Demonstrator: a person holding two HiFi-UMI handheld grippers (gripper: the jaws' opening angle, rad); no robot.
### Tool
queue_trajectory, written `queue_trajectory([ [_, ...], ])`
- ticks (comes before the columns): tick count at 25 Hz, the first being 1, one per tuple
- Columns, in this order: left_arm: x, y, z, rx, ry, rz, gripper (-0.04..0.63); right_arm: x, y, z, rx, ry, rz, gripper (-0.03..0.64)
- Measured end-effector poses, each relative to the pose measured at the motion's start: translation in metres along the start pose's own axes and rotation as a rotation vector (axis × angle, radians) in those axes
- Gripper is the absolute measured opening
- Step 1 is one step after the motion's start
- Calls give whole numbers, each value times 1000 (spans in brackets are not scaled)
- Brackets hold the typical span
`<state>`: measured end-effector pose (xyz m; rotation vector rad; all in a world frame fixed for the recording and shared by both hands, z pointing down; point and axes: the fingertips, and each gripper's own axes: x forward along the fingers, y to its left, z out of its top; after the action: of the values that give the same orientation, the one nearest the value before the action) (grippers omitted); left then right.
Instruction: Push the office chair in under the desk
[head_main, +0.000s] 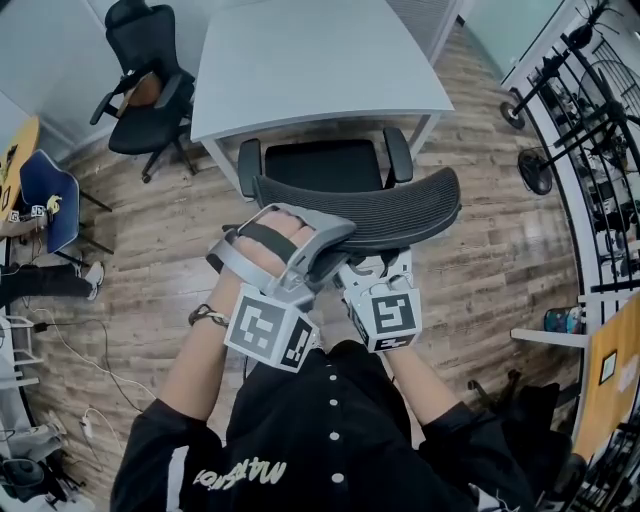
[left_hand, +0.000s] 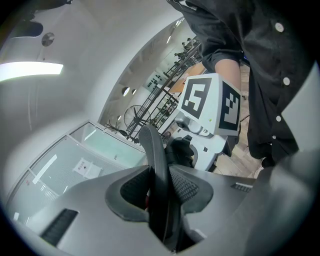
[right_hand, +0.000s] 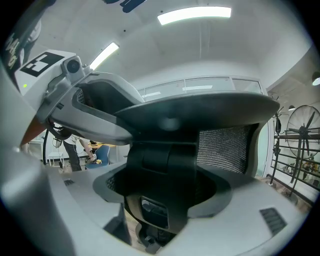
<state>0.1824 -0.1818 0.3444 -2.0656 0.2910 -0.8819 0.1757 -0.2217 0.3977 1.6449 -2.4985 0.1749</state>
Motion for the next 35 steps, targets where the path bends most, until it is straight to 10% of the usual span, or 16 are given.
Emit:
queue_trajectory([
  [35, 53, 53, -44, 4, 0, 30, 118, 73, -47, 14, 0, -18, 9, 334],
])
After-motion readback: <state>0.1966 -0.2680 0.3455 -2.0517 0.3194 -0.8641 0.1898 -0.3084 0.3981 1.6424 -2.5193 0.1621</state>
